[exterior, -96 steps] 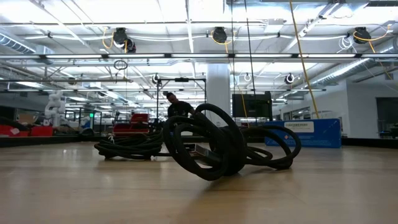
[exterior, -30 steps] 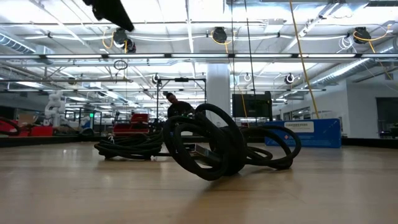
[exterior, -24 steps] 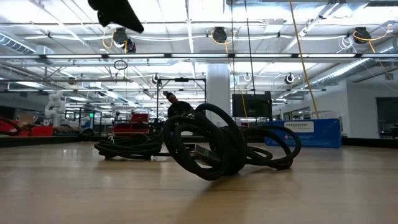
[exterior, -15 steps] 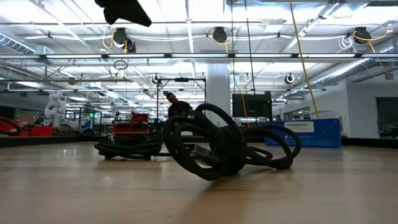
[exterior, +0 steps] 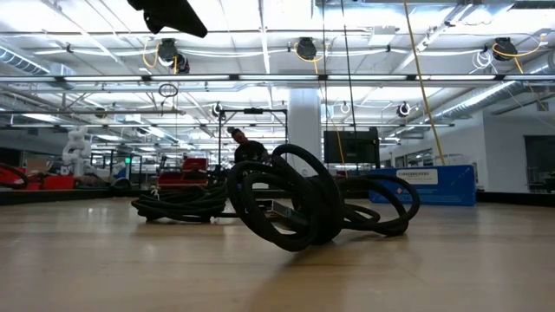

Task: Pick and place USB-C Cables
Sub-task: Put the bottom black cable charger into the orange bin

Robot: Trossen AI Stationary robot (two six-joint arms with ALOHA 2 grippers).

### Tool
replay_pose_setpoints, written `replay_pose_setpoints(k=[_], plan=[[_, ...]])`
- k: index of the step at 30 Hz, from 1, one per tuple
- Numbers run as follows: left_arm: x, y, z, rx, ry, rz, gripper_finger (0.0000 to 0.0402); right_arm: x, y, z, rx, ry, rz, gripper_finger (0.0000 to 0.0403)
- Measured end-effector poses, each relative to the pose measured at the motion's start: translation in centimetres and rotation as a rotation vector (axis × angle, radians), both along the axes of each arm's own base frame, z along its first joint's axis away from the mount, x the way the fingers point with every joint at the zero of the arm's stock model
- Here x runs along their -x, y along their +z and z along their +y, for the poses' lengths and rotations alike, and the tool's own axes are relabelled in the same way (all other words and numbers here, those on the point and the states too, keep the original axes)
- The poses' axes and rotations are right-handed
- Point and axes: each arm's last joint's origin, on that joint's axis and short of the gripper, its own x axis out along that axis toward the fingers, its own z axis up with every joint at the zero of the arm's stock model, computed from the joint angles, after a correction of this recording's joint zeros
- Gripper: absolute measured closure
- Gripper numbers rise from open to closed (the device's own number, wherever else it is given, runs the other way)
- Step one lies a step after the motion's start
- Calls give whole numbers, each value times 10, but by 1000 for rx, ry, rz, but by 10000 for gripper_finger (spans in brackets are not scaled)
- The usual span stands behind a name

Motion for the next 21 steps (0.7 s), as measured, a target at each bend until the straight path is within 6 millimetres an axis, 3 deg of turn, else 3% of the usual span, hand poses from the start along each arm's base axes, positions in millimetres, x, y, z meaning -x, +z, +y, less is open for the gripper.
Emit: replay_pose_setpoints(k=[9, 21], plan=[[0, 0, 0, 0, -1, 1, 394, -5, -40, 23, -8, 66, -32, 403], [0, 0, 0, 0, -1, 1, 394, 0, -53, 46, -54, 80, -33, 403]])
